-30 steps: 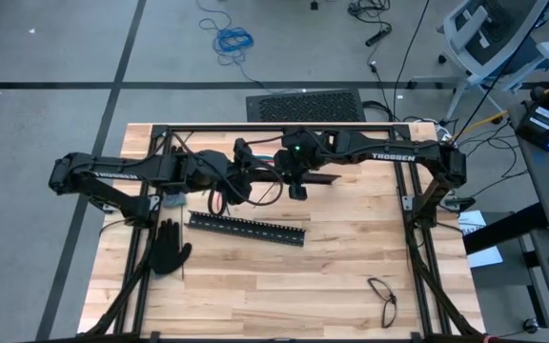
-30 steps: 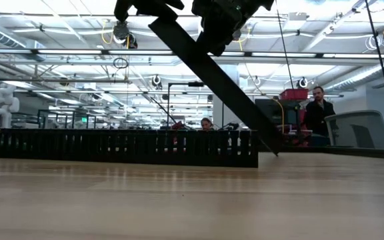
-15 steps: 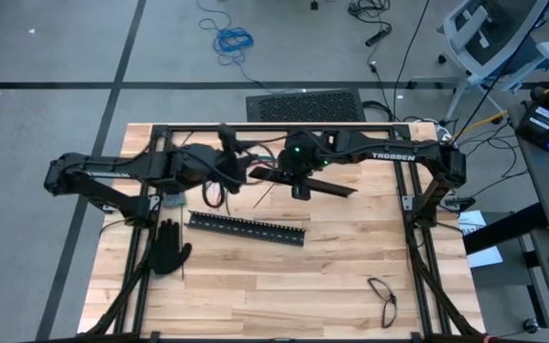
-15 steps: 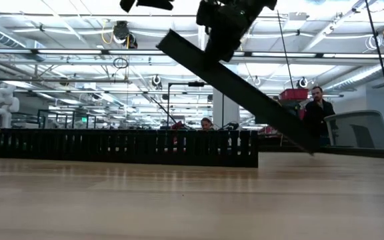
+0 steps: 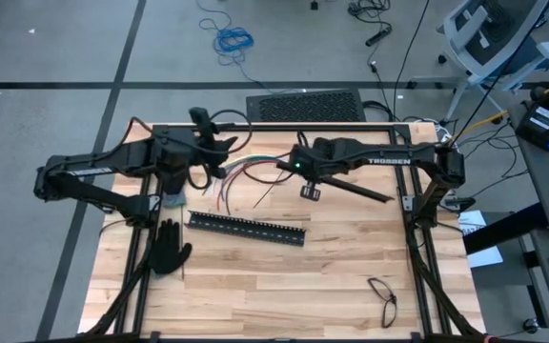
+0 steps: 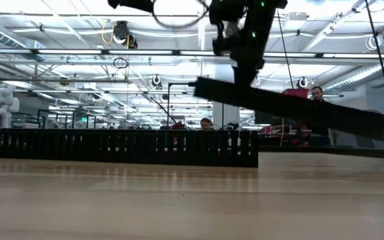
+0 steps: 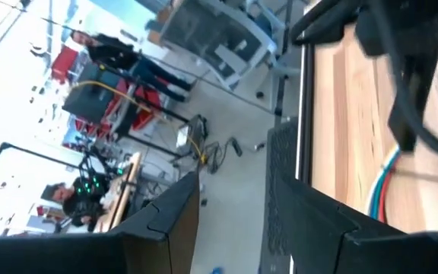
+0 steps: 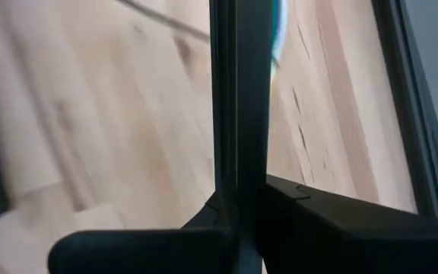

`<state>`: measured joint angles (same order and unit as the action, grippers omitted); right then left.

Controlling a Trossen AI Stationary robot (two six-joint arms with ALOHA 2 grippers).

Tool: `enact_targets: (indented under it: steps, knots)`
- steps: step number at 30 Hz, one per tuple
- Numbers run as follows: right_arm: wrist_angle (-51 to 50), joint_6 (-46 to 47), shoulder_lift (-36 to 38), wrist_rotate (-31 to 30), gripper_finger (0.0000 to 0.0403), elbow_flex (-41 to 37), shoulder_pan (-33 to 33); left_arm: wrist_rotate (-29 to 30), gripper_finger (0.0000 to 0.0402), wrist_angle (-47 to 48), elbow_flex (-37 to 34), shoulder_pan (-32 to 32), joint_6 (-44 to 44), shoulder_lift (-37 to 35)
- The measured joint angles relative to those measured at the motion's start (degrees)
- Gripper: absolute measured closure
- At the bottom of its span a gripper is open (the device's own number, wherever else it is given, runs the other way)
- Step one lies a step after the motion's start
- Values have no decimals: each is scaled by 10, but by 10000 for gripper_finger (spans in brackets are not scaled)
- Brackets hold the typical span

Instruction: Ziptie cables

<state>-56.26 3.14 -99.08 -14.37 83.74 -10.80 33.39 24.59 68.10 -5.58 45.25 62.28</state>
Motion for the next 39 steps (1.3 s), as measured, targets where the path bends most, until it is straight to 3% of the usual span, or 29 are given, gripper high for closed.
enact_targets:
  steps: [5,15,20,22,28,32,39]
  knots:
    - [12,52,-15,-53,393,-60,8,-3,232,40,-1,-14,0,2]
    - [74,12,-105,-106,393,-132,23,-35,232,54,-1,-23,-77,0]
    - [92,13,-138,-203,392,-146,45,-36,232,61,-1,-23,-90,-4]
    - [105,14,-139,-216,381,-148,55,-36,232,60,-1,-23,-90,-5]
    - [140,39,-138,-177,342,-149,77,-35,232,60,-1,-23,-90,-5]
    - [151,61,-135,-116,317,-147,79,-35,232,60,-1,-23,-90,-5]
    - [151,85,-136,-63,231,-148,77,-35,232,60,-1,-23,-89,-5]
